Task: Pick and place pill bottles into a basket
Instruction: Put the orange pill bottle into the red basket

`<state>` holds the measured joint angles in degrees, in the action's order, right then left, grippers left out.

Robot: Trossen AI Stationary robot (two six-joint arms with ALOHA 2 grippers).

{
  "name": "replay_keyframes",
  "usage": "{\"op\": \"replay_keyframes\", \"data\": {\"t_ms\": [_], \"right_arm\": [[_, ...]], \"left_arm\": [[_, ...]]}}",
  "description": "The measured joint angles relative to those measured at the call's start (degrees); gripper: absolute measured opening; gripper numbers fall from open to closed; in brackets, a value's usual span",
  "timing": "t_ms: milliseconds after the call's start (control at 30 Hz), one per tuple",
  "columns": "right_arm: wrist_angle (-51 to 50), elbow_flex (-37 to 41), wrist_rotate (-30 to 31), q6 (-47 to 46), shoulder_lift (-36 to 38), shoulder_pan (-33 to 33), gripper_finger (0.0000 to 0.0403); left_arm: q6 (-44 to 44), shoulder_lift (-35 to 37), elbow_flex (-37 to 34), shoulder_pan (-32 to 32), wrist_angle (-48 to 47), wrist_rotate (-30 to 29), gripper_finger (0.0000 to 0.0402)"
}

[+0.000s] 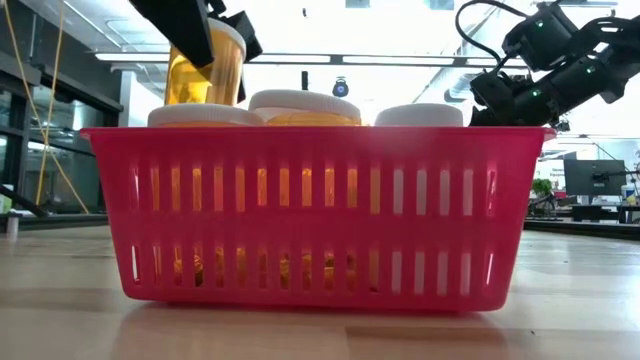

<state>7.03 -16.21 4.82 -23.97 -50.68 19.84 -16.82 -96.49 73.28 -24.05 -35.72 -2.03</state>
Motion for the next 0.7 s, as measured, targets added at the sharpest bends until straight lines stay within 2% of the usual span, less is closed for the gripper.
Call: {"op": "replay_keyframes", "data": {"t_ms": [300,700], "right_arm": [[-0.08,0.0,-0.02,0.0,0.02,0.0,0.0084],[-1.17,0.0,0.06,-0.04,-0.05,0.02,0.0084]], "left_arm": [[0.0,-1.02,-0.06,0.0,3.04,0.5,0.0259],[0.09,-3.26,-0.02,0.0,6.0,1.82,0.0191]]}}
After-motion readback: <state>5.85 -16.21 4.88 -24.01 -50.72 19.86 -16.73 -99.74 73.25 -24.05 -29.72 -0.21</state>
